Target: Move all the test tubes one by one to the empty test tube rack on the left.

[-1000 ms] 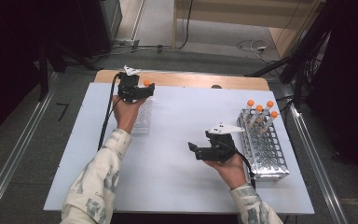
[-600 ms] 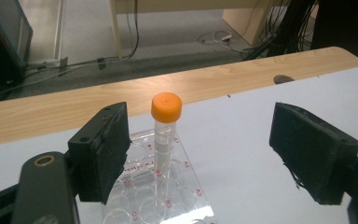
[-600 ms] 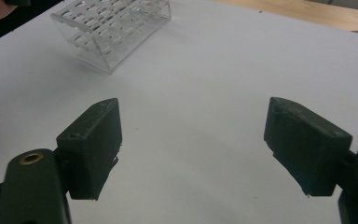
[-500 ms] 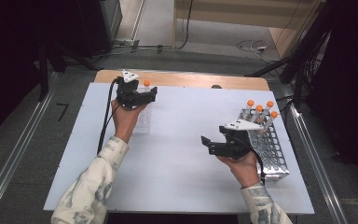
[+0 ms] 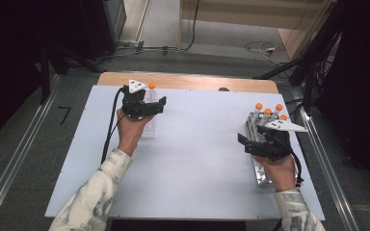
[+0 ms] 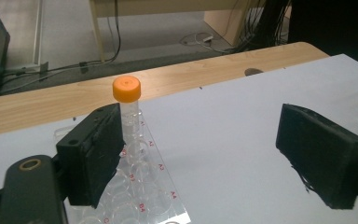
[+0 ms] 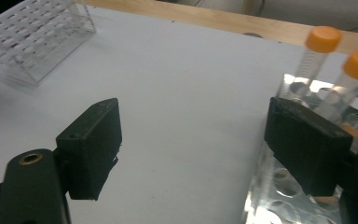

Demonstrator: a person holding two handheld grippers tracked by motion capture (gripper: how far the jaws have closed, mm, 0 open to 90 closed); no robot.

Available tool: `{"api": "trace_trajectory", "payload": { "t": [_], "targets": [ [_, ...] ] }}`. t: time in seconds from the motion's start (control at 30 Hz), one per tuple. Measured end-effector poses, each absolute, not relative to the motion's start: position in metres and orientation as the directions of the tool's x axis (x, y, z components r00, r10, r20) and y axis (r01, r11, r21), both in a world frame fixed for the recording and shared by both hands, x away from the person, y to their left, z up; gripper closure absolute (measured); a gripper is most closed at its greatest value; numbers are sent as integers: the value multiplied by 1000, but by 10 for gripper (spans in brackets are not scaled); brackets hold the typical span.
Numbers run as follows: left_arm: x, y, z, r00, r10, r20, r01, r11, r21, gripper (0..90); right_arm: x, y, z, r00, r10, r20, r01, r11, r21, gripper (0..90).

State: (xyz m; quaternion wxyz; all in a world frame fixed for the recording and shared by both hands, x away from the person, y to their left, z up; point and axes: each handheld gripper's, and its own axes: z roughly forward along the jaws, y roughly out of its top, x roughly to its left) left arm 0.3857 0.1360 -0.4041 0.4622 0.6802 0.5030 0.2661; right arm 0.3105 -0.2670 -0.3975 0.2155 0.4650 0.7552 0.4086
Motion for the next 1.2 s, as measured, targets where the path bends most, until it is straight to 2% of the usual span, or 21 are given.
{"api": "trace_trajectory", "payload": {
  "t": [0.3,0.57,0.83,1.03,1.17,1.2],
  "targets": [
    [380,135,-408,375,919,-118,448,-68,892,129,315,-308,-393,-403,915,29,532,208,821,174],
    [376,130,-411,394,910,-127,446,-68,892,127,324,-352,-395,-317,947,50,553,142,821,179],
    [374,127,-415,395,911,-117,436,-74,897,136,339,-370,-413,-318,947,47,543,141,828,190],
    [372,127,-415,395,912,-114,429,-74,900,142,352,-380,-425,-330,940,85,546,117,830,212],
    [370,126,-414,396,912,-108,422,-76,903,146,359,-382,-431,-337,937,91,542,114,833,263],
    [369,126,-414,396,913,-104,420,-79,904,150,362,-381,-433,-342,936,85,535,120,836,301]
  ]
}}
